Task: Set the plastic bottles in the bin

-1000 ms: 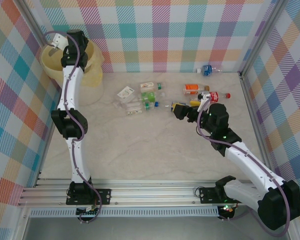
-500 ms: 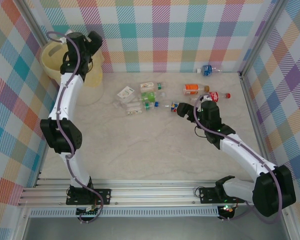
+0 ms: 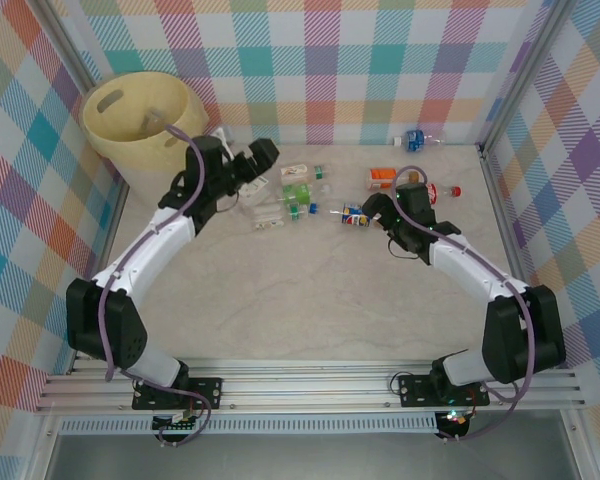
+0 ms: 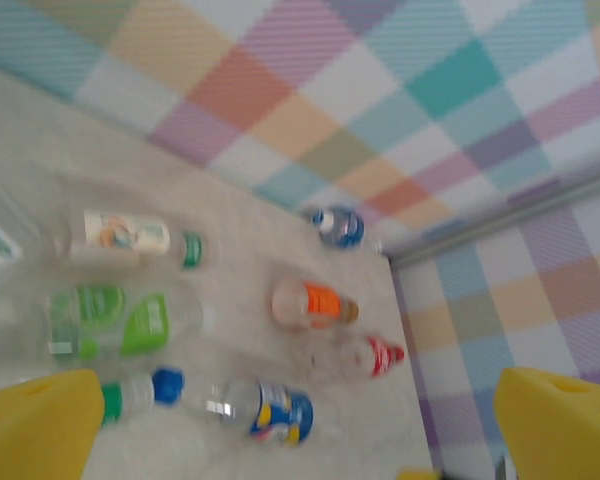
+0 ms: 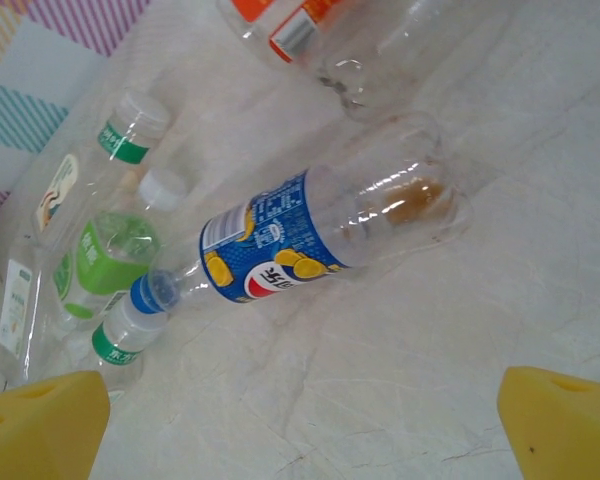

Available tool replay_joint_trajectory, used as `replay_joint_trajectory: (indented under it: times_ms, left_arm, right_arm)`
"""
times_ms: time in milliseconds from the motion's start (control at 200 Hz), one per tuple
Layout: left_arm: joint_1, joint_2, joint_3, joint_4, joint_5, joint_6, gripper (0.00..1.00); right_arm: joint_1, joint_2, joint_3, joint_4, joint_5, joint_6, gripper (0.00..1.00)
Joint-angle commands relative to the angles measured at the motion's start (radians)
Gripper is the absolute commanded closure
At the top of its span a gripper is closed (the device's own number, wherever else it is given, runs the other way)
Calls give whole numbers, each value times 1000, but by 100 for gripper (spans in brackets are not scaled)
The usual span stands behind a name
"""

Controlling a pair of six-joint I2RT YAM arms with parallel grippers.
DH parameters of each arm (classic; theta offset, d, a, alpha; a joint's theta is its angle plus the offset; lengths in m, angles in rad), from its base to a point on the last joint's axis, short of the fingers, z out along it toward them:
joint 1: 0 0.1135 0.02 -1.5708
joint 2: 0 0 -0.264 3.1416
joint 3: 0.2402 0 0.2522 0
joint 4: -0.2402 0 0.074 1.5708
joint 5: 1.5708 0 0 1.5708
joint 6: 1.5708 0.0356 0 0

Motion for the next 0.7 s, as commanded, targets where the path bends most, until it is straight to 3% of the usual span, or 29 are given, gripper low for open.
replay_joint_trajectory:
  times_ms: [0,285,515,695]
  left_arm:
    - [-9,-69,-70,16,26,0,0]
    - [-9,-165,-245,-118,-159,35,0]
    - [-8,-150,-238,-260,-334,55,0]
    - [-3,-134,-238,-295,-381,60,0]
  right_arm:
    - [-18,36,69,-50,-23,106,0]
    - [-35,180,190,-157,-30,361,0]
    - [-42,342,364,-203,-109,491,0]
    - [-43,420,405,-239,-180,645,0]
